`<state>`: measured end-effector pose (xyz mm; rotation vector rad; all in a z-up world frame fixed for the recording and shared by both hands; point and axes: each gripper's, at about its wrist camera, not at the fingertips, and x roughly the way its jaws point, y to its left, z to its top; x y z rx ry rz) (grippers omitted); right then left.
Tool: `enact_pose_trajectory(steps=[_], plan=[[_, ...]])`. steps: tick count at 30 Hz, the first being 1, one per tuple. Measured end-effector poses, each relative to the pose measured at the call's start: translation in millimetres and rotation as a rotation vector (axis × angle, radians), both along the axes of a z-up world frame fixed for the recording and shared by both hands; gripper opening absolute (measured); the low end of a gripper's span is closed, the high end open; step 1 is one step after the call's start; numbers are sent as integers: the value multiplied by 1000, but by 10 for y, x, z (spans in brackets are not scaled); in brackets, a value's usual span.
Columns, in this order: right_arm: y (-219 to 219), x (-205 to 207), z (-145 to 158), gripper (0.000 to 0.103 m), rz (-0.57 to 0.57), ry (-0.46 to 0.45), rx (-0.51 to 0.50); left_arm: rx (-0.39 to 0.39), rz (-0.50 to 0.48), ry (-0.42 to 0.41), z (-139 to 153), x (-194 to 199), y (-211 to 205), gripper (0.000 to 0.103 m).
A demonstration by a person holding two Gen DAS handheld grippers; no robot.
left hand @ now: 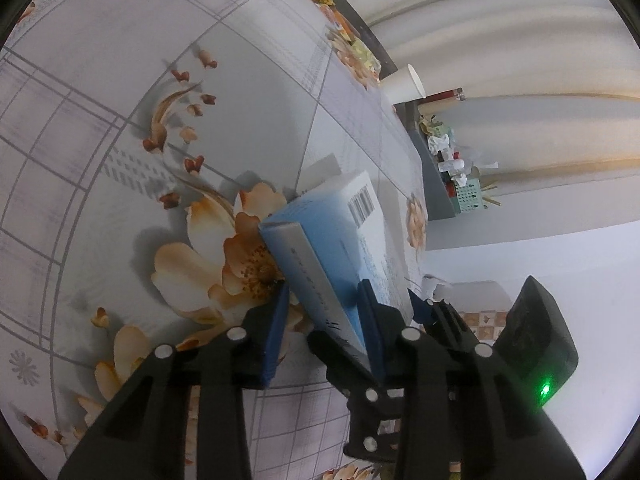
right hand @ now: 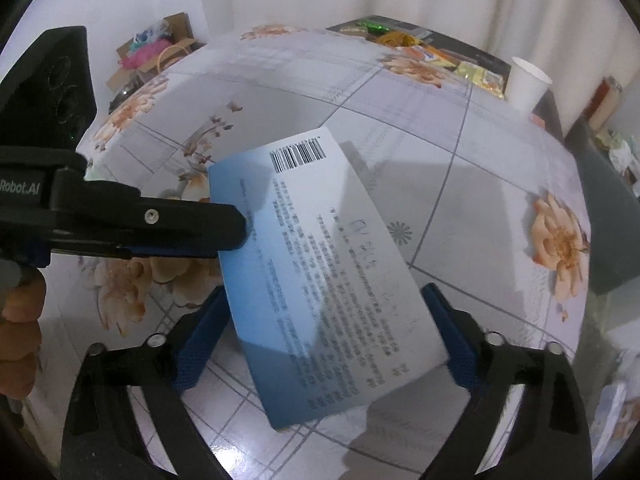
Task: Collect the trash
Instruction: 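Close the right tool on the blue-white box, then carry the blue-white box with the right tool over the wastebasket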
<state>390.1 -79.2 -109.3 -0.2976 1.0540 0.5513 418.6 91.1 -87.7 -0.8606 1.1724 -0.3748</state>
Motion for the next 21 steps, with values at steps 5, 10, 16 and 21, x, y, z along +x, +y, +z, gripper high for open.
enact_pose_trajectory(steps=[5,10,16,21], plan=[[8,-91,14,80,-41,11,-23,-9,-31,-3,-6,-85,-52,33],[-32,-348,19,79,-94,17,-16,-29,-81,9,-20,-282,-119,33],[-163,-827,57,77,-172,61,19,-27,-170,4,31,-718,-205,32],[-430,-1356,142,76,-266,105,136,-49,-270,-25,204,-1218,-351,32]])
